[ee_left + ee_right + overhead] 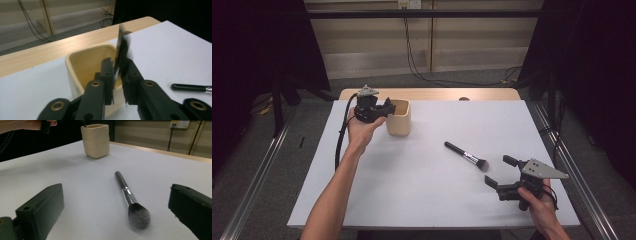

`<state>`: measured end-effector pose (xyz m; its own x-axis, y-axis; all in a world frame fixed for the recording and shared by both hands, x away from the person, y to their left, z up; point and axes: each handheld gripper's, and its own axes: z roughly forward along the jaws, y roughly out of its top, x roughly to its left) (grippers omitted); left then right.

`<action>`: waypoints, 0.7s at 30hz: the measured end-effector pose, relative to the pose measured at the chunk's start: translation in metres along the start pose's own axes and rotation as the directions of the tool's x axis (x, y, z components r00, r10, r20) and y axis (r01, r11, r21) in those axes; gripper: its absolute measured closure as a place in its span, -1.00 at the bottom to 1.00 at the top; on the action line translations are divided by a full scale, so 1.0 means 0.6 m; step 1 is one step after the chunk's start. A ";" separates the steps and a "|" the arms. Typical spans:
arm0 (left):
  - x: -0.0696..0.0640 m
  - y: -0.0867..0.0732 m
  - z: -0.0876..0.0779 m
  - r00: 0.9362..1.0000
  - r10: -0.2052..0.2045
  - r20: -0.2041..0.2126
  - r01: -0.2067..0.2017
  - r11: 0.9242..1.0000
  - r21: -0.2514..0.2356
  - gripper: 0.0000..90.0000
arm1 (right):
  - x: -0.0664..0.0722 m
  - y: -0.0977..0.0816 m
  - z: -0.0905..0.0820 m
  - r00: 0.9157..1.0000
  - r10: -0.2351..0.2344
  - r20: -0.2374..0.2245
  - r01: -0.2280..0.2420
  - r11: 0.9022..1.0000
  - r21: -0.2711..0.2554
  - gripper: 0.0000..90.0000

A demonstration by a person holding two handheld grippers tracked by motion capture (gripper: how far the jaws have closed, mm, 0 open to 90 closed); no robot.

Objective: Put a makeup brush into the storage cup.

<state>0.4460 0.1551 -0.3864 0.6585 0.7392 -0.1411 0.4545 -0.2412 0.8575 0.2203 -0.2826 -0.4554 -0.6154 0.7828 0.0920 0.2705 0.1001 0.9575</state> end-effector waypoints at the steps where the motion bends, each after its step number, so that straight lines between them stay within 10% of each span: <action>1: 0.001 -0.001 0.000 1.000 -0.001 -0.003 0.001 1.000 0.001 0.75 | 0.000 0.000 0.000 1.000 0.000 -0.001 0.000 1.000 0.000 -1.00; 21: 0.014 -0.019 -0.015 0.996 -0.029 -0.084 0.025 0.998 -0.052 -0.66 | -0.001 -0.001 0.000 1.000 0.000 -0.002 0.000 1.000 0.000 -1.00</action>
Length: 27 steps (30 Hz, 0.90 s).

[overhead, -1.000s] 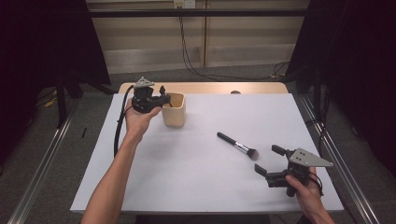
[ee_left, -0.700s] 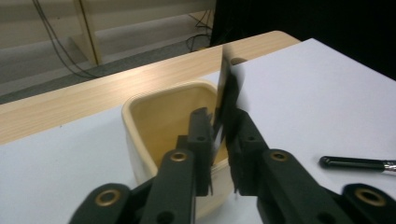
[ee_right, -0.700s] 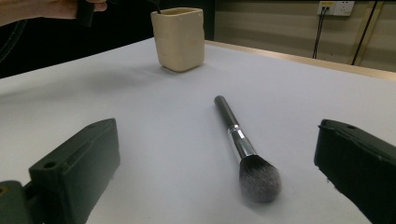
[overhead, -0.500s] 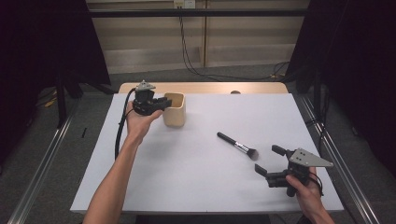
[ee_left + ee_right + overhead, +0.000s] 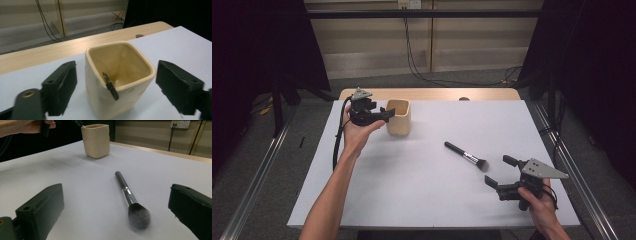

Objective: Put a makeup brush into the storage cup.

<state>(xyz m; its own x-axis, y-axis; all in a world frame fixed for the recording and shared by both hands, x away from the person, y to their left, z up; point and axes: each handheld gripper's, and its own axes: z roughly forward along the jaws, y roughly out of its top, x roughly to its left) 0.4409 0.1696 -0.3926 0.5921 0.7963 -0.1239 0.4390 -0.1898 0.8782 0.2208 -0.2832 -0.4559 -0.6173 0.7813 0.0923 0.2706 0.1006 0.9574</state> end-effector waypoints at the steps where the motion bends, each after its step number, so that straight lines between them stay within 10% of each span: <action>1: 0.001 0.000 -0.002 1.000 0.003 0.002 -0.003 1.000 -0.003 -0.69 | 0.000 0.000 0.000 1.000 -0.001 0.000 0.001 1.000 0.001 -1.00; 27: 0.010 -0.034 -0.080 0.999 0.038 -0.002 -0.038 0.996 -0.081 -0.91 | 0.000 0.000 0.001 1.000 0.004 0.004 -0.004 1.000 0.002 -1.00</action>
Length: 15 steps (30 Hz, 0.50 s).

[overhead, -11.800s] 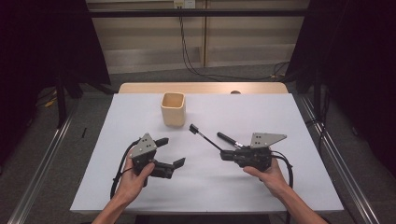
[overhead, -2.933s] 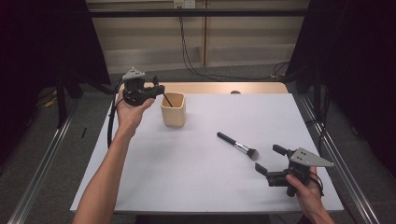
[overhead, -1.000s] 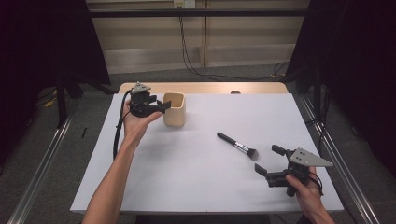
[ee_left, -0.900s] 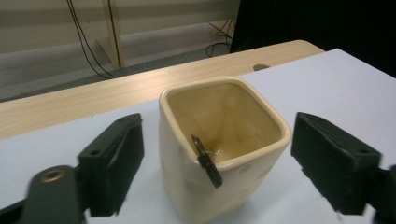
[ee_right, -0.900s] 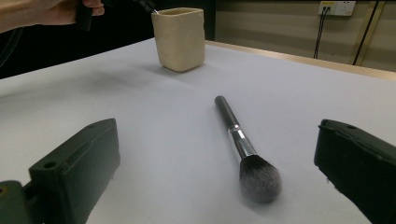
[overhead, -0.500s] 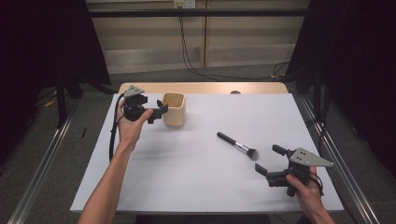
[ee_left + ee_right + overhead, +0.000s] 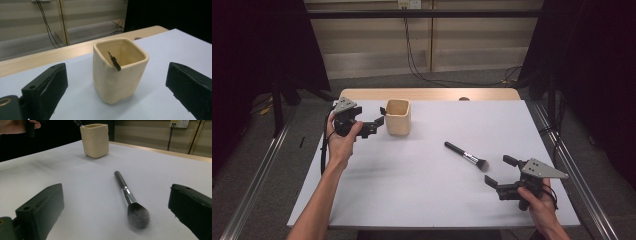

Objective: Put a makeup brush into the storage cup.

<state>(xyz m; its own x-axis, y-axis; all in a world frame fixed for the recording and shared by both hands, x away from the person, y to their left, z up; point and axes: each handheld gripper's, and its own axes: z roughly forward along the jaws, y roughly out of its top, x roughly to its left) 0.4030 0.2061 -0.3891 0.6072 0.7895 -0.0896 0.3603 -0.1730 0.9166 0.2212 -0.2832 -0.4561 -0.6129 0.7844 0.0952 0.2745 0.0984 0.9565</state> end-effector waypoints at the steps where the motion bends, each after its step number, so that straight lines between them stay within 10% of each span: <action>1: 0.000 0.000 -0.005 1.000 0.009 -0.007 -0.009 1.000 0.007 -0.91 | 0.000 0.000 0.000 1.000 0.000 0.000 0.000 1.000 -0.001 -1.00; 15: -0.010 -0.044 -0.044 1.000 0.002 -0.006 -0.002 0.999 -0.045 -0.91 | -0.002 0.000 0.004 1.000 0.000 0.002 0.000 1.000 0.004 -1.00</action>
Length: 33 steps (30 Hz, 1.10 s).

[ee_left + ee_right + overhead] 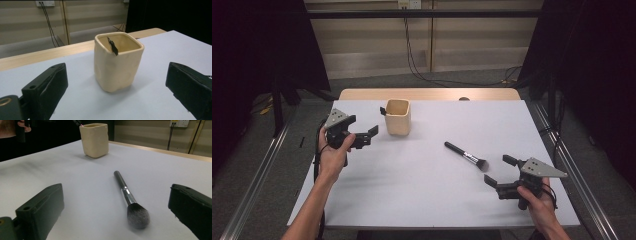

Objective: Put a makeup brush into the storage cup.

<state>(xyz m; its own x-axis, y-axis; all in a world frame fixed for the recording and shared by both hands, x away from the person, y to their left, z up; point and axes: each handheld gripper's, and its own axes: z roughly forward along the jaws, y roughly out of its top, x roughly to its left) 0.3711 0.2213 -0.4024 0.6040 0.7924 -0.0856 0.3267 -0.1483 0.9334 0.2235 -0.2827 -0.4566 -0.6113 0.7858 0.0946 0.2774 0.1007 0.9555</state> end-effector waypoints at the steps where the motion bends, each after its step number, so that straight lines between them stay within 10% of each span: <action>1: -0.001 -0.002 -0.003 1.000 0.008 -0.007 -0.008 1.000 0.002 -0.91 | 0.000 0.000 0.000 1.000 -0.001 0.000 0.001 1.000 0.000 -1.00; 33: -0.040 -0.070 -0.116 0.999 0.011 -0.033 -0.013 0.999 -0.041 -0.90 | -0.001 -0.001 0.002 1.000 0.007 0.006 -0.007 1.000 0.005 -1.00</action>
<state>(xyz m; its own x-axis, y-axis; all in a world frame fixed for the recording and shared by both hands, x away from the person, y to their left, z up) 0.2922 0.2496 -0.4150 0.5831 0.8100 -0.0631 0.2889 -0.1341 0.9479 0.2246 -0.2828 -0.4577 -0.6049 0.7901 0.0995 0.2850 0.0981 0.9535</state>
